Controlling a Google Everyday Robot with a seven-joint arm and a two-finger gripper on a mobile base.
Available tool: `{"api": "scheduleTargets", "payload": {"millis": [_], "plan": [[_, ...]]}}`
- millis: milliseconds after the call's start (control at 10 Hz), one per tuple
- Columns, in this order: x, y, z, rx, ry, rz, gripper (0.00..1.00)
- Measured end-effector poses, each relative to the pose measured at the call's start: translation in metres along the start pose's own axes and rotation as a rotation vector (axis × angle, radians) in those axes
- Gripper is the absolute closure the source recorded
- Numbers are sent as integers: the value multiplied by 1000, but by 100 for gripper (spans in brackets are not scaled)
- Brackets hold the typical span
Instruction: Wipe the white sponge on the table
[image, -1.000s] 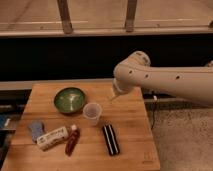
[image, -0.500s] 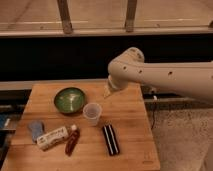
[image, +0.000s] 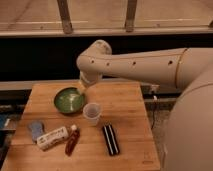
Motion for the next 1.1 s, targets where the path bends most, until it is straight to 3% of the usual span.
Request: {"api": "scheduleTargets", "payload": {"millis": [300, 500, 1100], "plan": [[-56, 78, 6, -55, -23, -127, 38], [-77, 121, 7, -101, -32, -185, 38], [-74, 114, 7, -96, -29, -178, 38]]}}
